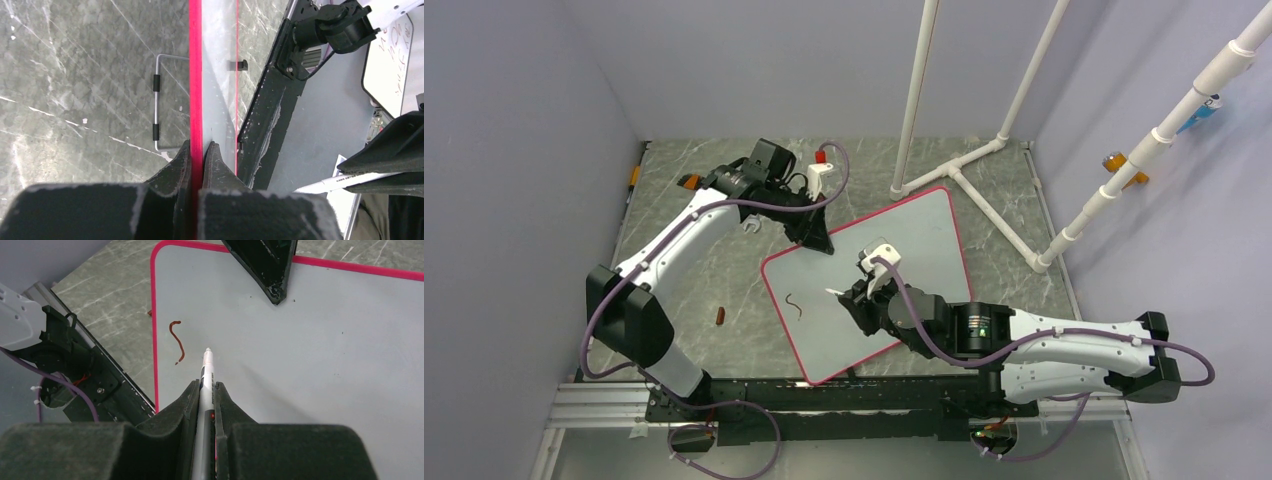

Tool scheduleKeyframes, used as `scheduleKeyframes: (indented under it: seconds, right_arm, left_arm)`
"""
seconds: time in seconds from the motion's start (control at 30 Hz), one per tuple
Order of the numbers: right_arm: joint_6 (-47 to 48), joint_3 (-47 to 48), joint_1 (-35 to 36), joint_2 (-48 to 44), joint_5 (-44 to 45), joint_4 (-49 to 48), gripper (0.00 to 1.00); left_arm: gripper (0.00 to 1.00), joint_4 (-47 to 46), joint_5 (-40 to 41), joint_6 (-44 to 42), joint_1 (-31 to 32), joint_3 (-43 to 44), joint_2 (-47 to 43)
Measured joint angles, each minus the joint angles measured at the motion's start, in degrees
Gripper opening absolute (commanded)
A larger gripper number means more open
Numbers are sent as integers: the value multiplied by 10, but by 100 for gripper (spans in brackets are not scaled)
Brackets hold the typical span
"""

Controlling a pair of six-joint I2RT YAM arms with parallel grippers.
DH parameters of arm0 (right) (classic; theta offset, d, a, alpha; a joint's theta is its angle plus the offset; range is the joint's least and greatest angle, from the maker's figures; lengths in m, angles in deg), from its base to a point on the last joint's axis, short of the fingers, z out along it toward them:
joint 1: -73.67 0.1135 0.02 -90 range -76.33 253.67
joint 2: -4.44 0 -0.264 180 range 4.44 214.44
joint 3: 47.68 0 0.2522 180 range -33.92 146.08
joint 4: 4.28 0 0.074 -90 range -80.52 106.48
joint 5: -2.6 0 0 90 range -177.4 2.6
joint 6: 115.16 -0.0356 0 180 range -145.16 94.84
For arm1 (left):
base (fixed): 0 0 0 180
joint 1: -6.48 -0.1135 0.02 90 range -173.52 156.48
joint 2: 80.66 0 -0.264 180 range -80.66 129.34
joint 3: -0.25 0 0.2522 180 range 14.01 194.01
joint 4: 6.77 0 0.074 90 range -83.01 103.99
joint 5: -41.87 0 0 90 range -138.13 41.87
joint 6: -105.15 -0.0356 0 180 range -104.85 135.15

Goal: Write a sentence on the whiteboard

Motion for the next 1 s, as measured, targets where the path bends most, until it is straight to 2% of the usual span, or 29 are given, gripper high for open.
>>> scheduleKeyframes:
  seconds: [0.43, 1.0]
  right_arm:
    - [17, 2, 0, 36, -5, -11, 0]
    - [24, 61, 12, 164, -11, -37, 0]
  left_arm:
    - [0, -22, 32, 14, 5, -7, -7]
    - [0, -27, 37, 22, 3, -12, -9]
